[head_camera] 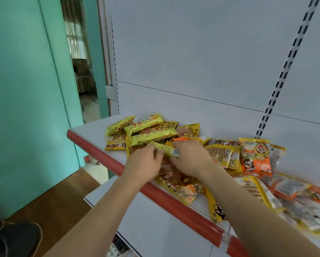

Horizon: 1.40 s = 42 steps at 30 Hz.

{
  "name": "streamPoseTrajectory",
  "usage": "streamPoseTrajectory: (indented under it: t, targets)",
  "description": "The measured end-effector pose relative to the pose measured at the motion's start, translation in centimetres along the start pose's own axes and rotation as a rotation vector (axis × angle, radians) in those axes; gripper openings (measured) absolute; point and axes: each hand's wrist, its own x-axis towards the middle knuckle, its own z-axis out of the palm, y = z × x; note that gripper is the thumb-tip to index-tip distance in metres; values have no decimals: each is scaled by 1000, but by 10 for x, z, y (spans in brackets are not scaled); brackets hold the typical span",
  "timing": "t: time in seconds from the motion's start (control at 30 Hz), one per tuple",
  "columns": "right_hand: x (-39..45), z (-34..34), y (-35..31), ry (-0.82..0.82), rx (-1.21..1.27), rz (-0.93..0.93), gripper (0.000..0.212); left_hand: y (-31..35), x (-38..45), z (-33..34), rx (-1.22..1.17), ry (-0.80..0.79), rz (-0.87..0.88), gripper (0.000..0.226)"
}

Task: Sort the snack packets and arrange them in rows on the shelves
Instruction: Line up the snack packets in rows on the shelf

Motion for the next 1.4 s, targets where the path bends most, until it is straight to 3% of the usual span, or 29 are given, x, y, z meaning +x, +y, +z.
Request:
streamPoseTrajectory:
  t: [0.1, 0.23, 0.37, 0.43, 0.57, 0.63, 0.73, 0.87, 0.93, 1.03, 1.13, 1.23, 1.33, 1.4]
  targets:
    - [5, -5, -12, 59, -12, 95, 15, -16, 18, -6, -21, -62, 94, 50]
    - [5, -12, -26, 318, 96, 142, 42, -21, 40, -15, -245, -82, 129, 57]
    - [12, -13, -50, 482, 294, 108, 37, -20, 66, -18, -1056, -69, -173, 61]
    - [19, -13, -57, 499, 319, 47, 37, -21, 80, -21, -1296, -43, -291, 61]
    - [50, -16, -58, 458, 379, -38, 36, -42, 110, -27, -1246, 7, -305, 45]
    - [75, -10, -49, 373, 202, 5, 40, -58, 118, -34, -1169, -23, -287, 34]
    - [109, 7, -44, 50, -38, -18, 60, -79, 129, -39, -1070, -88, -251, 37]
    - [128, 16, -48, -61, -286, -55, 63, -103, 145, -42, -977, -119, -188, 19]
    - [128, 8, -44, -5, -353, -3, 51, -111, 155, -42, -1001, -144, -179, 18]
    - [125, -20, -40, 170, -211, 236, 38, -117, 167, -46, -1082, -160, -190, 51]
    - [124, -31, -68, 324, 91, 411, 44, -124, 179, -41, -1128, -198, -153, 35]
    - [132, -10, -126, 429, 176, 413, 51, -123, 181, -43, -1186, -265, -130, 24]
    - [146, 21, -171, 621, 218, 356, 29, -126, 179, -52, -1280, -301, -137, 62]
    - [152, 31, -185, 638, 303, 306, 13, -136, 181, -56, -1283, -309, -114, 83]
